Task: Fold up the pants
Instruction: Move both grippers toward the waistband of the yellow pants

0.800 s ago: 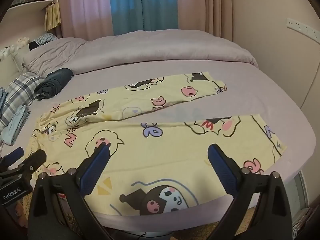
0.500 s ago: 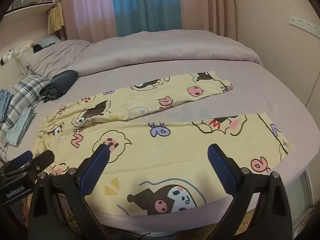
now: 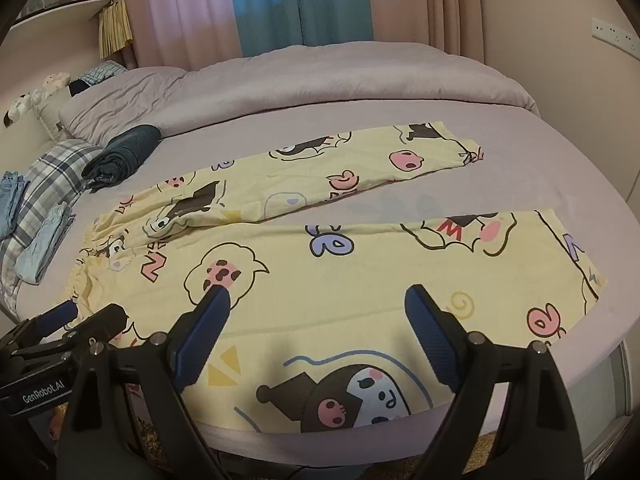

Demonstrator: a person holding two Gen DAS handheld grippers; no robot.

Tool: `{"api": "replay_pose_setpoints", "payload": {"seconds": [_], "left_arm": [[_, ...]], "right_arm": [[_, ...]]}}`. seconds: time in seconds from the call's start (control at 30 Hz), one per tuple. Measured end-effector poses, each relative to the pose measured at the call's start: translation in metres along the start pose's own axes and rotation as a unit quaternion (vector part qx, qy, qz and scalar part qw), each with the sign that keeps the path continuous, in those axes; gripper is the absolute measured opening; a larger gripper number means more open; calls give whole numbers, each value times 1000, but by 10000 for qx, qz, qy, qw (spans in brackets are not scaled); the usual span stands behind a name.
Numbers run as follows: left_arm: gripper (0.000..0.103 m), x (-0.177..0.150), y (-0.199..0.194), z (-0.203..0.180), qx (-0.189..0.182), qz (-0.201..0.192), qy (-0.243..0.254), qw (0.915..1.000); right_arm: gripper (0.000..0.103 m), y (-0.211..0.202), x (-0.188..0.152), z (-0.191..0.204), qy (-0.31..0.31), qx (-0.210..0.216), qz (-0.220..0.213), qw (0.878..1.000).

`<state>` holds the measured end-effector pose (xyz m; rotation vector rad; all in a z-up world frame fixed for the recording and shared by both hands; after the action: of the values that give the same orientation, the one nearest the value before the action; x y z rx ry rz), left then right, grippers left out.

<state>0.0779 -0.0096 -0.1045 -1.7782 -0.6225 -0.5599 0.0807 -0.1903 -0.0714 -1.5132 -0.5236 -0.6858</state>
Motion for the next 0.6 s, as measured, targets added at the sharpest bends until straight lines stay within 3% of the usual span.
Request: {"api": "replay_pose_setpoints", "payload": {"seconds": [0.6], "left_arm": [[96,-5,6,3,89,150,-26,9998]], "right_arm": [[81,7,-5,-1,26,-28,132,9999]]}}
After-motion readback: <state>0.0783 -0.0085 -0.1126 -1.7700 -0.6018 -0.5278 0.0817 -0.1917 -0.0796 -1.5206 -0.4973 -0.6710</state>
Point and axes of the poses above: each gripper's, at about its wrist camera, not at the fingertips, and y roughly the way its jaws point, z to its left, x to its top, the point moved 10 cm from there along y, roughly the way its jaws point, and after that the axes turned 9 degrees about -x, right-handed, at the moved point
